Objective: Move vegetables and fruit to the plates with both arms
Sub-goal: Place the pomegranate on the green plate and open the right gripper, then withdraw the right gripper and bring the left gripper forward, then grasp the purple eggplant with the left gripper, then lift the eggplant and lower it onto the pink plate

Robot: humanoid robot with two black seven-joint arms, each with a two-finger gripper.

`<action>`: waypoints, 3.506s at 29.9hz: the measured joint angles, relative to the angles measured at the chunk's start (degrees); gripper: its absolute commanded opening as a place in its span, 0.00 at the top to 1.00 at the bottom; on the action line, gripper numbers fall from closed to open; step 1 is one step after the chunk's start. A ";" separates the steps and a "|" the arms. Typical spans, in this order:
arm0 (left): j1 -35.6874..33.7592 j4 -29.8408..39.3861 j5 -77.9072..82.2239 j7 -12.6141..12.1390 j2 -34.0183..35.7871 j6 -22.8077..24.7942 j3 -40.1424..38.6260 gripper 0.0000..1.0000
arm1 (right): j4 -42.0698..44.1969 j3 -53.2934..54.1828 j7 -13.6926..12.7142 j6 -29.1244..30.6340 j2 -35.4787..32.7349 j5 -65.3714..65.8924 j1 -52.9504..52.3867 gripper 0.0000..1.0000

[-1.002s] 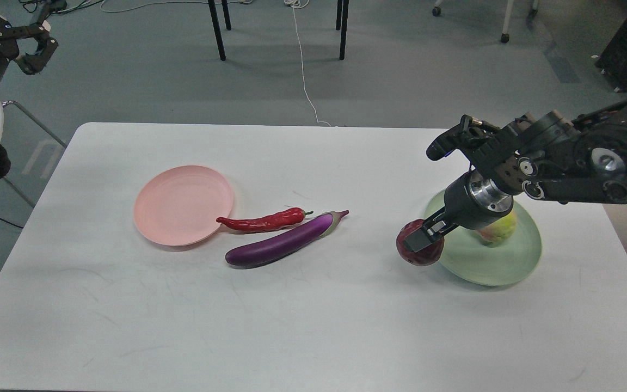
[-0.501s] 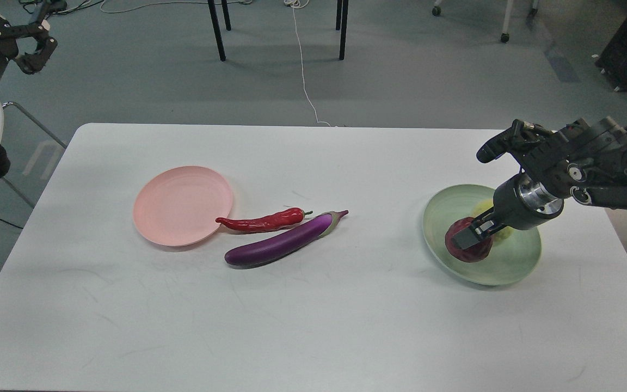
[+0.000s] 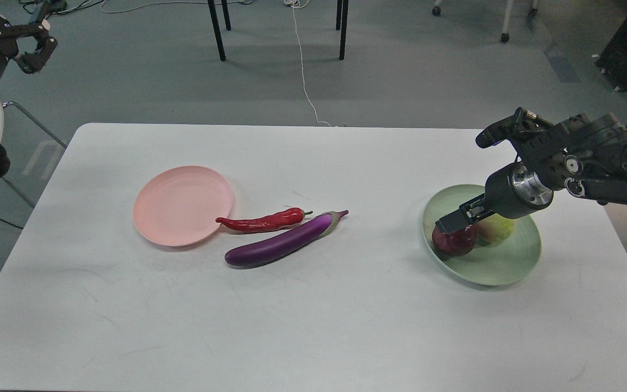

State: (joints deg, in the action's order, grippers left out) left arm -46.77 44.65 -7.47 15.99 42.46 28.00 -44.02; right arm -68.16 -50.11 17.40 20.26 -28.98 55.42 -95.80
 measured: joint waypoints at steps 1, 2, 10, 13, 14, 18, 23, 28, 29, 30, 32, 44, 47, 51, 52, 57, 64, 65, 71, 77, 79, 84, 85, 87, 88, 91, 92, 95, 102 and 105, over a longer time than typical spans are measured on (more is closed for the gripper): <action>-0.06 0.02 0.00 0.00 0.00 0.00 0.19 0.02 | 0.62 1.40 0.00 -0.24 -0.80 -0.02 0.26 0.06; -0.11 0.06 0.01 0.00 0.00 0.00 0.52 0.02 | 1.38 2.80 0.00 -0.30 -1.70 -0.20 0.59 0.05; 0.00 5.85 10.60 0.34 3.54 0.00 3.65 0.02 | 11.95 29.13 0.48 0.36 -9.41 -7.68 12.94 0.02; 0.47 11.66 17.80 0.36 4.66 0.02 4.12 0.02 | 13.80 39.96 0.52 0.39 -11.09 -13.20 19.14 0.02; 0.54 13.66 20.26 0.36 5.10 0.02 4.43 0.02 | 14.31 43.51 0.52 0.40 -11.34 -15.08 21.26 0.02; 0.47 21.32 31.85 0.30 6.03 0.03 5.68 0.02 | 15.15 55.06 0.47 2.38 -12.01 -23.92 27.68 0.02; 0.14 28.70 47.81 0.31 4.72 0.00 5.71 0.02 | 15.47 64.29 0.61 5.34 -13.01 -35.62 32.99 0.02; 0.35 33.83 71.36 0.32 -1.15 -2.10 5.97 0.03 | 17.54 69.33 0.62 6.83 -13.10 -48.97 37.25 0.02; 0.57 34.94 75.86 0.32 -1.98 -3.08 6.20 0.03 | 18.63 69.79 0.62 7.23 -13.08 -51.26 37.77 0.02; 0.87 36.03 80.77 0.30 -2.91 -4.27 6.82 0.03 | 19.82 70.04 0.62 7.46 -12.95 -53.19 38.35 0.02; 1.30 37.40 88.75 0.14 -4.38 -6.24 9.04 0.07 | 21.55 70.47 0.62 7.66 -12.72 -56.50 39.72 0.02; 0.86 37.19 127.59 -0.02 -11.57 -12.83 23.55 0.11 | 22.05 80.45 1.98 7.74 -12.60 -63.25 54.90 0.02; 0.46 33.19 131.50 -0.14 -14.68 -13.12 27.07 0.11 | 21.94 82.19 2.02 7.74 -12.50 -63.30 55.61 0.02; 0.68 27.33 132.42 0.03 -17.66 -14.99 28.31 0.11 | 21.84 83.00 2.07 7.74 -12.63 -63.37 55.86 0.02; 0.89 26.58 132.45 0.05 -17.89 -15.70 28.59 0.11 | 21.85 83.09 2.14 7.74 -12.71 -63.41 55.89 0.02; 1.39 22.28 132.48 -0.03 -19.34 -17.65 31.73 0.19 | 21.90 83.18 2.62 7.74 -12.75 -63.42 55.97 0.02; 1.43 19.66 132.48 0.23 -20.52 -17.73 32.35 0.40 | 21.86 83.35 2.75 7.74 -12.85 -63.25 55.98 0.02; 1.46 19.42 132.48 0.23 -20.67 -17.66 32.45 0.42 | 21.86 83.41 2.75 7.74 -12.85 -63.25 55.98 0.02; 1.70 18.60 132.48 0.11 -21.00 -17.56 32.74 0.51 | 21.80 83.83 2.75 7.74 -12.78 -63.24 55.98 0.02; 1.79 17.76 132.47 0.09 -22.00 -17.79 32.77 0.62 | 21.84 83.87 2.75 7.74 -12.89 -63.24 55.98 0.02; 1.86 17.46 132.46 0.10 -22.38 -17.81 32.82 0.64 | 21.84 83.87 2.75 7.74 -12.94 -63.24 55.98 0.02; 1.86 17.32 132.46 0.04 -22.53 -17.91 32.75 0.73 | 21.76 83.91 2.75 7.74 -12.94 -63.24 55.99 0.02; 1.86 17.31 132.46 0.02 -22.53 -17.93 32.73 0.75 | 21.76 84.03 2.75 7.74 -12.94 -63.23 55.98 0.02; 1.86 17.31 132.46 0.01 -22.53 -17.95 32.65 0.78 | 21.76 84.40 2.74 7.74 -12.94 -63.21 55.98 0.02; 1.86 17.31 132.46 -0.04 -22.53 -17.95 32.54 0.80 | 21.76 84.47 2.73 7.74 -12.94 -63.21 55.98 0.02; 1.86 17.34 132.46 -0.34 -22.39 -17.95 32.15 0.82 | 21.74 84.60 2.73 7.74 -12.95 -63.21 55.98 0.02; 1.86 17.47 132.46 -0.44 -22.23 -17.89 32.02 0.83 | 21.71 84.64 2.72 7.74 -12.97 -63.21 55.98 0.02; 1.29 18.69 132.46 -0.45 -21.35 -17.80 31.56 0.83 | 21.68 84.95 2.73 7.74 -13.09 -63.22 55.98 0.02; -4.53 27.06 123.26 -0.43 -12.96 -17.20 28.88 0.82 | 21.74 86.02 2.73 7.74 -13.76 -63.24 56.06 0.02; -7.12 27.06 115.86 -0.51 -7.45 -16.82 28.86 0.81 | 21.73 86.37 2.73 7.74 -13.84 -63.24 56.06 0.02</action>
State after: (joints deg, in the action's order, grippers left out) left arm -53.89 71.71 108.39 15.48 35.01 11.18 -15.16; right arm -46.44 36.26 20.13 28.00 -42.82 -7.82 -39.73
